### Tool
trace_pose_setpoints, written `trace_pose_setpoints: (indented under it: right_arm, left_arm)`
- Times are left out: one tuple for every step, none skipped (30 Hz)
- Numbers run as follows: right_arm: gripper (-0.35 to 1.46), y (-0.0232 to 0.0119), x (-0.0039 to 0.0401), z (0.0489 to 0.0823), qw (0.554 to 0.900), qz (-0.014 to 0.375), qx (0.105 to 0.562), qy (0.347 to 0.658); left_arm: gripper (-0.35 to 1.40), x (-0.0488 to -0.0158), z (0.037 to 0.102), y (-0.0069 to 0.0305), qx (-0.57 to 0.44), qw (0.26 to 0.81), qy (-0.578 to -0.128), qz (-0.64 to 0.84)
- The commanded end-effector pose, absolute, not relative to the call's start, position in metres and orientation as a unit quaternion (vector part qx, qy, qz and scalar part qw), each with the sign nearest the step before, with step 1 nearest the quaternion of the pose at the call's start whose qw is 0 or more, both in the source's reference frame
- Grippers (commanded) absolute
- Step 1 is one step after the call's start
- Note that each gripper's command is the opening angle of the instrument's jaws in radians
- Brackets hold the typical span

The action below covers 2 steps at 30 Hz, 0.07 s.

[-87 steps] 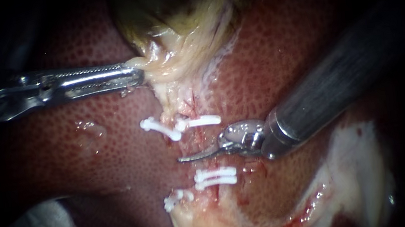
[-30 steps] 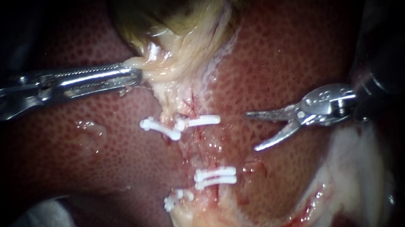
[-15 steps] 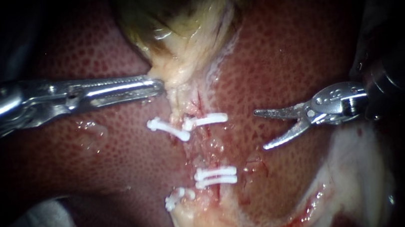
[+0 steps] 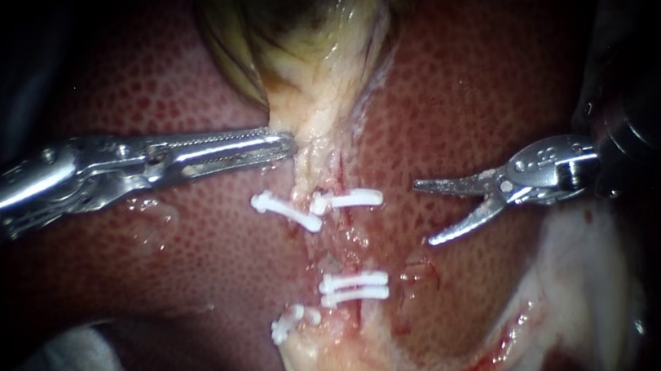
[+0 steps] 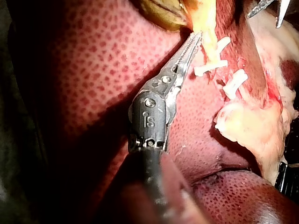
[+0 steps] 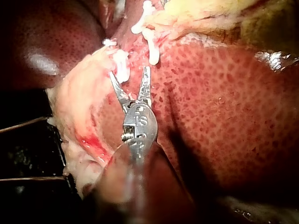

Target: Go back from the cut right tube

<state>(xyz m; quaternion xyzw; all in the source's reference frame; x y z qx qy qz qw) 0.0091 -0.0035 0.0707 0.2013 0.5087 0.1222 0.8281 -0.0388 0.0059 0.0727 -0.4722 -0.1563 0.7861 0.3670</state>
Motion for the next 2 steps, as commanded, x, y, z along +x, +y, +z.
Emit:
trace_pose_setpoints:
  right_arm:
    - [1.43, -0.0035, 0.0091, 0.0707, 0.828, 0.122, 0.202, 0.509]
    - [1.43, -0.0035, 0.0091, 0.0707, 0.828, 0.122, 0.202, 0.509]
  left_arm:
    - [-0.35, -0.0387, 0.0727, 0.0058, -0.472, 0.367, -0.156, 0.786]
    - [-0.35, -0.0387, 0.0727, 0.0058, -0.472, 0.367, -0.157, 0.786]
